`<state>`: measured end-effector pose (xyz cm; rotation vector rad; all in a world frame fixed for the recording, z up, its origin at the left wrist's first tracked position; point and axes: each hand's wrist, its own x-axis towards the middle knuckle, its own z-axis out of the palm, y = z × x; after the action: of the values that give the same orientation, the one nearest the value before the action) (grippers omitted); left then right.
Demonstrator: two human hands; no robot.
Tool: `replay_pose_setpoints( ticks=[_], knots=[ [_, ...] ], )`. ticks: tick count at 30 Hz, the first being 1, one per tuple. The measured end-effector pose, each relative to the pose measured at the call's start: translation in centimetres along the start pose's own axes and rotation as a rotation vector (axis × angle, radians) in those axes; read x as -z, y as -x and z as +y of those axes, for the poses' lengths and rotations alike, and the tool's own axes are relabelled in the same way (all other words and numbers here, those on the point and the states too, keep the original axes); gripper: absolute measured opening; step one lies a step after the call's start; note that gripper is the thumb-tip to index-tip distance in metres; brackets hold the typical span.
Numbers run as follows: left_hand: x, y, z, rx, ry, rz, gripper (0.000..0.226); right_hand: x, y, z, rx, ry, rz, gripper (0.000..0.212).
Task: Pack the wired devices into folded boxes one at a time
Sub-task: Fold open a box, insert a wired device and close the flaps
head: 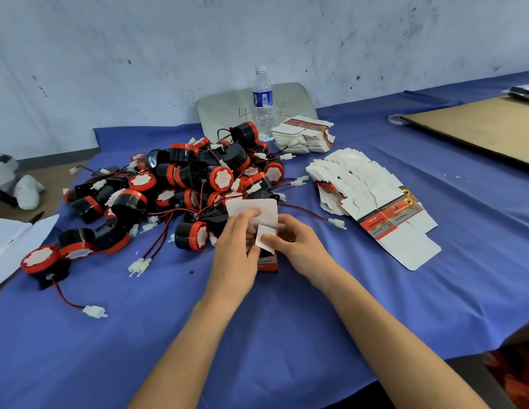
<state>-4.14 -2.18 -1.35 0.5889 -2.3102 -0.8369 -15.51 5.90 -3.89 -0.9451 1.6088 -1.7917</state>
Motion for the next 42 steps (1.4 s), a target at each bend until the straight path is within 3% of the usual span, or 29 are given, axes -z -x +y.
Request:
replay_pose_setpoints(
  ticks=[5, 15, 22, 30, 36, 42],
  knots=[
    [0.7, -1.0, 0.4, 0.098, -0.006, -0.076, 0.039, -0.1, 0.0, 0.1, -0.013, 0.038, 0.006, 0.024],
    [0.8, -1.6, 0.7, 0.102, -0.359, -0.085, 0.016, 0.0, -0.1, 0.1, -0.076, 0.04, 0.02, 0.022],
    [0.2, -1.2, 0.3, 0.151, -0.347, 0.046, 0.004, -0.1, -0.1, 0.1, -0.078, 0.04, 0.028, 0.02],
    [0.7, -1.0, -0.1, 0.08, -0.199, 0.021, 0.011, -0.1, -0.1, 0.1, -0.088, 0.048, 0.042, 0.017],
    [-0.4, -0.6, 0.5, 0.175, -0.133, 0.13, 0.023, 0.1, -0.1, 0.0, -0.11, 0.043, 0.043, 0.016],
    [-1.0, -0.5, 1.1, 0.263, -0.342, 0.154, 0.047, -0.2, -0.5, -0.2, -0.127, 0.047, 0.065, 0.01]
  ],
)
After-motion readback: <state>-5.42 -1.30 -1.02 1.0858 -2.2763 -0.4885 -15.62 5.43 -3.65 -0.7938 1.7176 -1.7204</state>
